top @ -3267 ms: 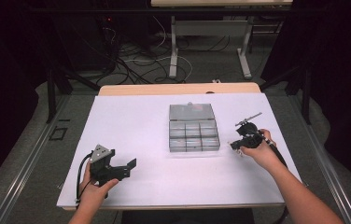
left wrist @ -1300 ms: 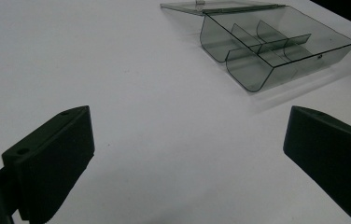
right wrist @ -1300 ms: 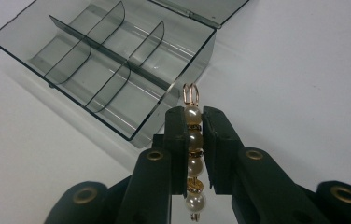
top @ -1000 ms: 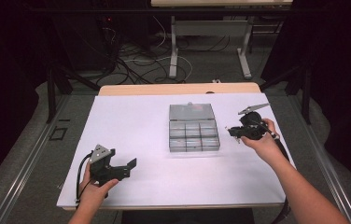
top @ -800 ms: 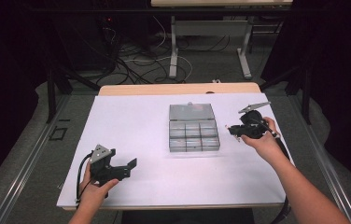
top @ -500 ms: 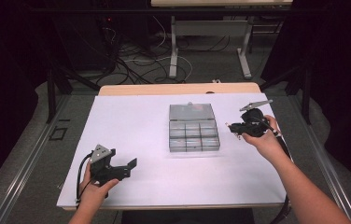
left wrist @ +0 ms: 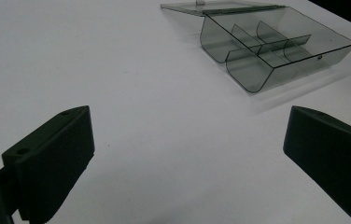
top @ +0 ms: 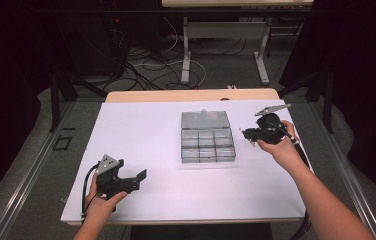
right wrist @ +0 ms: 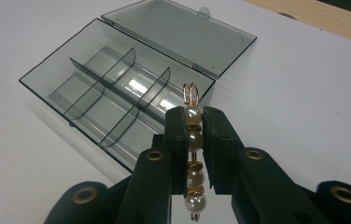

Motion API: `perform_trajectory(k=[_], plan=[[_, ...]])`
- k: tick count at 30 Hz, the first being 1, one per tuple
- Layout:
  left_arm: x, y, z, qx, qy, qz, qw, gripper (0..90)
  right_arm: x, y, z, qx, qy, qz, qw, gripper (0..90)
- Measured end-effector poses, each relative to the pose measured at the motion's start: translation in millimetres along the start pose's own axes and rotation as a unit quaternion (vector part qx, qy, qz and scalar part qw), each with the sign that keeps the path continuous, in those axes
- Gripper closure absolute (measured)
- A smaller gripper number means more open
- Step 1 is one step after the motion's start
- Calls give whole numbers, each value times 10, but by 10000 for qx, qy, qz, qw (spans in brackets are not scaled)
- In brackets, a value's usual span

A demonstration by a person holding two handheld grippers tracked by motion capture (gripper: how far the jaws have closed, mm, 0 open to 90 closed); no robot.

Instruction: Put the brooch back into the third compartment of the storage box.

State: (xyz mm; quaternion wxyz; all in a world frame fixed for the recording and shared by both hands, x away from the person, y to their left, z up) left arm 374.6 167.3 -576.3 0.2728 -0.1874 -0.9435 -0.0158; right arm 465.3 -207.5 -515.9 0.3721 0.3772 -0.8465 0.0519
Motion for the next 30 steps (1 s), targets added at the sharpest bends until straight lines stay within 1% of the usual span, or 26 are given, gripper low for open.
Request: perform_trajectory(k=[1,2,7,8,9,10,13,15,18,19,20,25,27,28,30], plan=[[2,1,2,-2,15,-2,10000,18,-2,6,-7,-6,-10,13,10000,810],[1,0,0,4,6,4,10000,18,-9,5,-23,48,-35,7,10000,810],[0,0,-2,7,-5,3,10000,18,-21,34,-62,69,-36,-10,10000,810],[0,0,-2,4,-4,3,10000,18,-28,30,-78,120,-61,4,9999,810],[1,1,-2,5,-3,0,10000,19,-30,52,-96,72,-64,-18,10000,810],[1,2,-2,4,-3,0,10000,18,-36,49,-112,126,-98,-20,9999,810],[1,3,-2,0,-6,0,10000,18,-46,59,-122,91,-97,-18,9999,810],[1,4,-3,-4,-6,1,10000,18,-57,49,-134,171,-109,-11,9998,810],[0,2,-3,-1,-9,-1,10000,18,-64,60,-139,134,-109,-31,9998,810],[0,2,-2,1,-5,1,10000,18,-67,45,-157,236,-160,-8,9996,809],[-1,2,-2,0,-4,1,10000,18,-73,53,-159,202,-158,-23,9997,810],[-2,5,-3,-6,-4,-8,10000,18,-92,60,-183,234,-198,-29,9995,810],[-2,4,-3,-7,-3,-2,10000,18,-110,58,-200,306,-223,-24,9993,810],[-1,4,-2,-8,-1,-6,10000,18,-116,68,-204,264,-226,-39,9994,810],[-2,5,-3,-10,-7,-9,10000,18,-133,66,-219,309,-250,-46,9992,809]])
Point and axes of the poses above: each handheld gripper's, and its own axes: x roughly backward along the jaws, z roughly out of its underside, y roughly to its left, the point moved 10 cm from there along -x, roughly forward along the jaws, and after that the axes turned 11 degrees about -z, right-handed, at the moved point
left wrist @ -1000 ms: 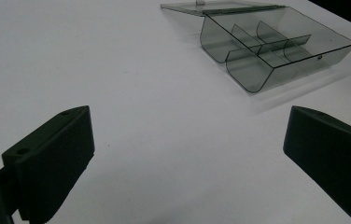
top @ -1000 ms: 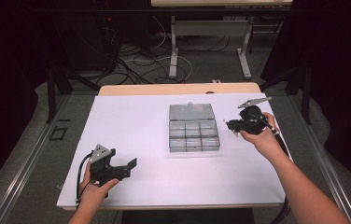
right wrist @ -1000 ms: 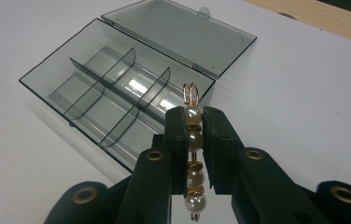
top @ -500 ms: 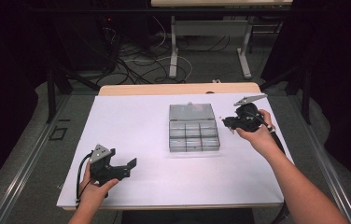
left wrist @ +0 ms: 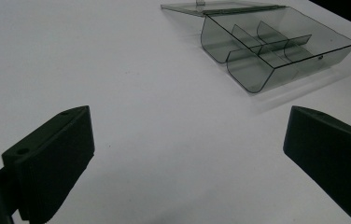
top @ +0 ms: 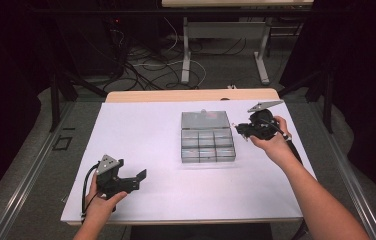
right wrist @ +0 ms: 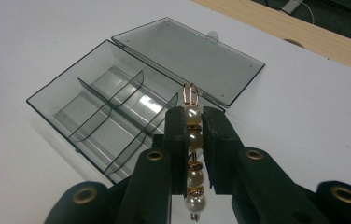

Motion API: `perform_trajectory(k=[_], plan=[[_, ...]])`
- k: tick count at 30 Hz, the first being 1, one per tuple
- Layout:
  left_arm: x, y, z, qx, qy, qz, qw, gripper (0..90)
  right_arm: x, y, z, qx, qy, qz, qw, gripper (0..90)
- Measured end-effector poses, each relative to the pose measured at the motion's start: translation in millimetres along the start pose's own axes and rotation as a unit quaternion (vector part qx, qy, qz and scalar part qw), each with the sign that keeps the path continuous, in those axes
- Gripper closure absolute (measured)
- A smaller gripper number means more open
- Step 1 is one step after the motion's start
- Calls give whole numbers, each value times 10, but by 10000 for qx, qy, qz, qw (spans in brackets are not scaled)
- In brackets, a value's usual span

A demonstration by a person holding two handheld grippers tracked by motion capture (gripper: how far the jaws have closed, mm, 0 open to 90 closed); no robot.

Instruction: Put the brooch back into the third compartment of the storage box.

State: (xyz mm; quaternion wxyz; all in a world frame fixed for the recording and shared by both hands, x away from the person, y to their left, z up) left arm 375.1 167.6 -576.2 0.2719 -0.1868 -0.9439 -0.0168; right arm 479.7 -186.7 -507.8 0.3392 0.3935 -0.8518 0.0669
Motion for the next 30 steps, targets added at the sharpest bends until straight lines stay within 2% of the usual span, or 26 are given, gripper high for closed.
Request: perform_trajectory(k=[5,6,10,24,25,27,30], plan=[[3,4,-2,0,-4,-3,10000,18,-28,7,-20,37,-5,4,10000,810],[3,4,-2,3,-5,-3,10000,18,-37,22,-21,-24,1,-14,10000,809],[2,0,-3,1,-5,5,10000,18,-79,24,-46,71,-6,-30,10000,810],[15,9,-6,9,-11,-3,10000,18,-208,62,-119,-29,-35,-54,10000,809],[15,10,-6,4,-7,-4,10000,18,-220,49,-133,41,-61,-22,10000,810],[14,10,-6,8,-7,-2,10000,18,-236,65,-136,-48,-50,-28,10000,809],[13,10,-5,4,-4,-5,10000,18,-260,54,-140,23,-29,-15,10000,809]])
Point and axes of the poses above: each handheld gripper's, and its own axes: x roughly backward along the jaws, z roughly out of its underside, y roughly to its left, the point moved 10 cm from there along -x, roughly forward along the jaws, and after that the axes turned 11 degrees about -z, right-handed, at the moved point
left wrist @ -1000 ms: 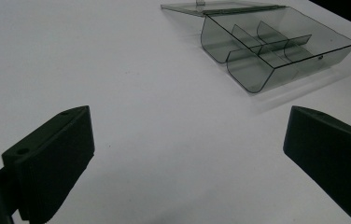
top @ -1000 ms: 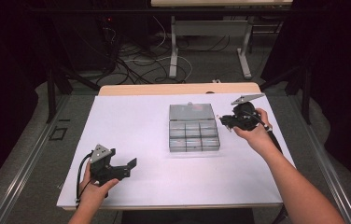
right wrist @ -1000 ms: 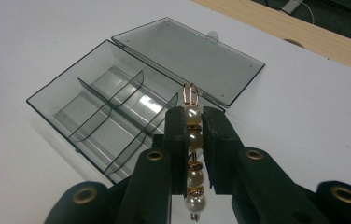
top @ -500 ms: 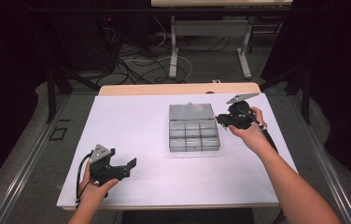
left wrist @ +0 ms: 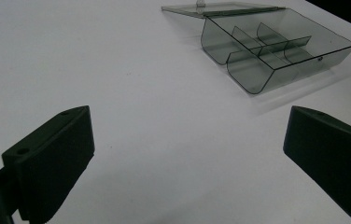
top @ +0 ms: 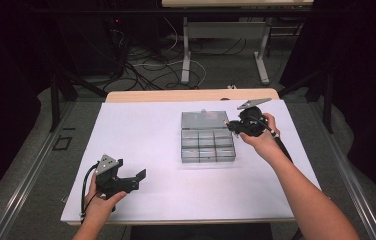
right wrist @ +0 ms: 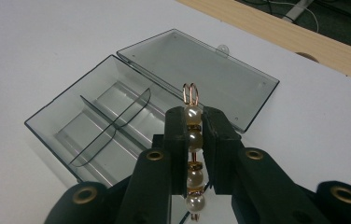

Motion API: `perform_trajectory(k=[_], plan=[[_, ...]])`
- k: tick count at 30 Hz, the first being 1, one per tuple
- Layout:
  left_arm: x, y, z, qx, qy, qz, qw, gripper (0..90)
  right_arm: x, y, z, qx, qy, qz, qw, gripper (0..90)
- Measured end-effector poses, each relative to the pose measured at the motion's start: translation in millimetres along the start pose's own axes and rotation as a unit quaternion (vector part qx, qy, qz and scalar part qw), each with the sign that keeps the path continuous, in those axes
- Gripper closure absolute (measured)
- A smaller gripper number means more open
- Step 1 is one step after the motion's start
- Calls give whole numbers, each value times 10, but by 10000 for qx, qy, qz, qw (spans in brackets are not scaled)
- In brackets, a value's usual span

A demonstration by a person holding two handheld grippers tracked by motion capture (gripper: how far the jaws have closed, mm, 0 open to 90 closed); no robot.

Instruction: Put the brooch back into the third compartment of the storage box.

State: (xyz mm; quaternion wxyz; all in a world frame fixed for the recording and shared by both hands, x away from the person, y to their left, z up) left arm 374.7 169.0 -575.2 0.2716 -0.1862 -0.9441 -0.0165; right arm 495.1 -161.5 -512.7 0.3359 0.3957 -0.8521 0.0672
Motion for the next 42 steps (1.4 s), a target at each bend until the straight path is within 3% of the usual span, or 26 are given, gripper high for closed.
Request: perform_trajectory(k=[10,42], plan=[[2,1,-1,-4,-6,1,10000,18,-79,-12,-30,5,-31,20,10000,809],[-9,-1,-2,-10,-6,17,10000,18,-347,-59,36,-344,204,-18,9992,809]])
Point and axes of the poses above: each handheld gripper's, and its own axes: x roughly backward along the jaws, z roughly out of its underside, y roughly to its left, the point moved 10 cm from there along -x, roughly forward along the jaws, and after that the axes turned 11 degrees about -z, right-handed, at the moved point
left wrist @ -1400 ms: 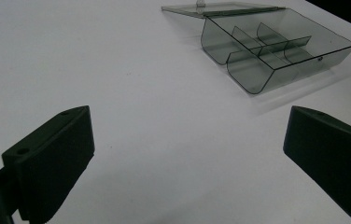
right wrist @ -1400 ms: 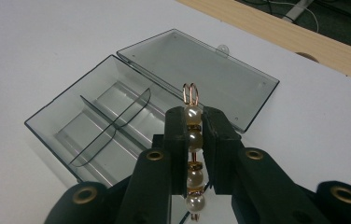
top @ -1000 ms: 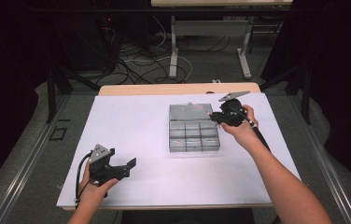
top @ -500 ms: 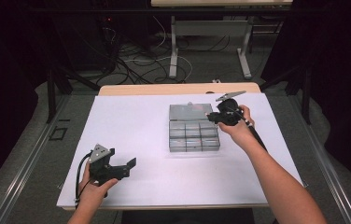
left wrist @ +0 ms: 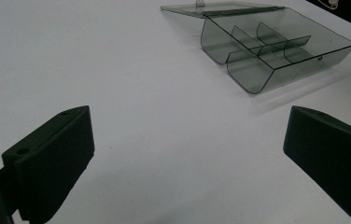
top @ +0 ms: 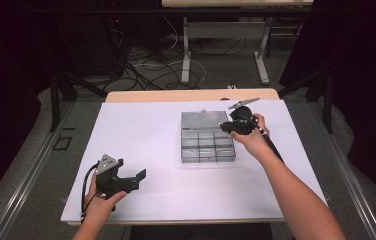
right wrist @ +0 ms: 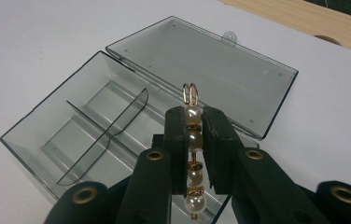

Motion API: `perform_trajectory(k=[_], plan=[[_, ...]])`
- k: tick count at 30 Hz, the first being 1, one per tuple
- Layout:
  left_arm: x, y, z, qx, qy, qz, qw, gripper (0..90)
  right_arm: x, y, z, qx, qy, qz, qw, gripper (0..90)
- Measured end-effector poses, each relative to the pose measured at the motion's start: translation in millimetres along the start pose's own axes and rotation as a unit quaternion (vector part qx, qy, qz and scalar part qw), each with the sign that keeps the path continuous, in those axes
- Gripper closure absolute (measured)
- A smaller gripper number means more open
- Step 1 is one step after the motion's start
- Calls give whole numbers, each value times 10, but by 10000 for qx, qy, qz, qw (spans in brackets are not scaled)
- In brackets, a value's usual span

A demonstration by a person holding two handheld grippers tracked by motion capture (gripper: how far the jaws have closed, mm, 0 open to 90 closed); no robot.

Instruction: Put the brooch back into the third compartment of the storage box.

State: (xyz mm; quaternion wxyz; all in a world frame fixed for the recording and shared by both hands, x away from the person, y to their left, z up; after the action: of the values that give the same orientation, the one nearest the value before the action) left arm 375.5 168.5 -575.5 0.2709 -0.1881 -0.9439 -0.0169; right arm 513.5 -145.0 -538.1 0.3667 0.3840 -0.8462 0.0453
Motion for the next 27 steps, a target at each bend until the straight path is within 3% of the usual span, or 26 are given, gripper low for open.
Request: perform_trajectory(k=[11,13,17,27], plan=[[-5,-4,2,12,11,13,10000,18,-73,-10,34,-102,99,-34,9999,809],[-6,-3,3,7,13,11,10000,18,-83,-28,37,-26,116,-17,9999,809],[-6,-3,2,6,12,11,10000,18,-125,-27,63,-131,171,1,9998,809],[-1,6,2,-8,15,11,10000,18,-199,-53,103,-58,287,27,9996,809]])
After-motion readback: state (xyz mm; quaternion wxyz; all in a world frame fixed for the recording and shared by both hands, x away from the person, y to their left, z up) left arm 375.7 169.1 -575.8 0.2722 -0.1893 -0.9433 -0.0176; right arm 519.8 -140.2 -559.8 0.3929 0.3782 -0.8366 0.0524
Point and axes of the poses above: each handheld gripper's, and its own axes: x roughly backward along the jaws, z roughly out of its underside, y roughly to its left, the point moved 10 cm from there along -x, roughly forward along the jaws, and after that the axes turned 11 degrees about -z, right-handed, at the moved point
